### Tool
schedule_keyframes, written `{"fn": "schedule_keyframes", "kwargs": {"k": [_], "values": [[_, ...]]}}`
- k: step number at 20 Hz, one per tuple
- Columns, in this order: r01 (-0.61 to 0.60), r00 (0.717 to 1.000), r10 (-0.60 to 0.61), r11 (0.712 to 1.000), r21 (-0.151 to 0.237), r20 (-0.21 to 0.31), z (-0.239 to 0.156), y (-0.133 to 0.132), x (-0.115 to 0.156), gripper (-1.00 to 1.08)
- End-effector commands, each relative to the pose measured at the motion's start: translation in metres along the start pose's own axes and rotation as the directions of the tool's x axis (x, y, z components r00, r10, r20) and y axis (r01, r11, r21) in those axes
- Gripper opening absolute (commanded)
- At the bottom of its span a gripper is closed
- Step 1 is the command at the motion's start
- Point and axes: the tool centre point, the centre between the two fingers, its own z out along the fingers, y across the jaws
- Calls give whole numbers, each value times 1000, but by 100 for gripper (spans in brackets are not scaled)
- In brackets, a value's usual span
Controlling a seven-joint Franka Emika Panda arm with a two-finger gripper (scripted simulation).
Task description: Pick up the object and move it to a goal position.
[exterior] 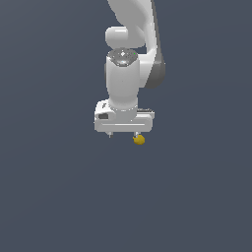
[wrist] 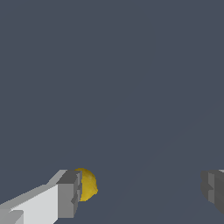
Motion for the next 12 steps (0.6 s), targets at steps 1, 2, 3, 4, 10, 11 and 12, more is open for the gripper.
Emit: {"fn": "schedule_keyframes", "kwargs": {"k": [1,2,3,4,10,11,12], "values": [[0,1000,0,1000,0,0,0,0,0,100],[-1,1000,1,1000,-1,0,0,1,0,100],[-2,1000,2,1000,-2,1,1,3,0,100],[-4,1000,4,1000,-5,2,2,7,-1,100],[-36,999,36,999,-30,6,8,40,-4,100],[-39,999,39,999,-31,6,8,42,-4,100],[-40,999,40,999,-31,5,8,42,-4,100]]}}
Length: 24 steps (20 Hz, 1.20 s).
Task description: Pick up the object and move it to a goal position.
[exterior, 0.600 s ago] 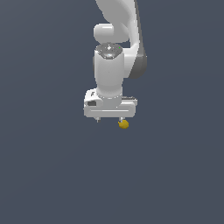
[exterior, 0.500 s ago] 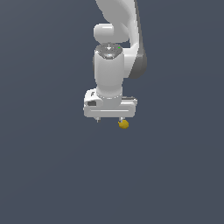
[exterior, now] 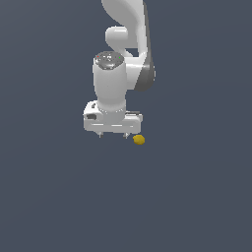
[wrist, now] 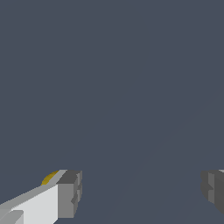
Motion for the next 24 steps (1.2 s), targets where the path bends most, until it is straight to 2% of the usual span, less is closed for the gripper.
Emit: {"fn": "schedule_keyframes", "kwargs": {"k": [1,7,12,18,24], "values": [[-2,1000,2,1000,-1,-1,0,1,0,100],[44,999,-44,999,4,8,12,-15,-8,100],[133,991,-134,991,16,24,37,-45,-27,100],[278,959,-279,960,40,47,74,-91,-64,100],[358,931,-361,932,58,57,93,-117,-89,100]]}}
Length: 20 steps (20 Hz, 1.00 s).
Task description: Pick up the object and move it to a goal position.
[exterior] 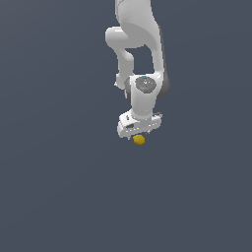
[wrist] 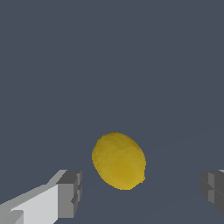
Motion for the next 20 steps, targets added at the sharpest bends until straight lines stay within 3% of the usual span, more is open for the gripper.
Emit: {"fn": "schedule_keyframes", "kwargs": {"k": [1,9,20], "values": [[25,1000,-25,1000,4,3,6,-9,-4,100],[30,1000,-30,1000,5,5,12,-11,-5,100],[34,999,-34,999,5,5,56,-12,-7,100]]}}
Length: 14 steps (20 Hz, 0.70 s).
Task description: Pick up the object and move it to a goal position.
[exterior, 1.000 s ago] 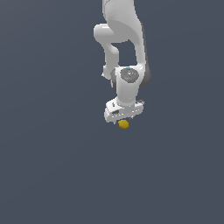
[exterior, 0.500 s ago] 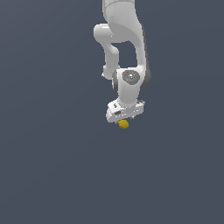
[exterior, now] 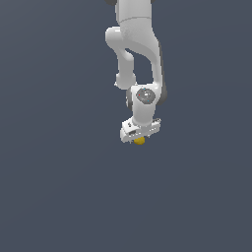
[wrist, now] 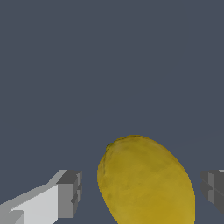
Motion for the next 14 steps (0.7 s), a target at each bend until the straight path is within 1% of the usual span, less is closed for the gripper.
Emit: {"fn": "schedule_keyframes", "kwargs": {"k": [1,3,4,14], "values": [[0,1000,0,1000,0,-1,5,0,1,100],[0,1000,0,1000,0,-1,6,0,1,100],[0,1000,0,1000,0,-1,6,0,1,-100],[0,1000,0,1000,-1,-2,6,0,1,-100]]}}
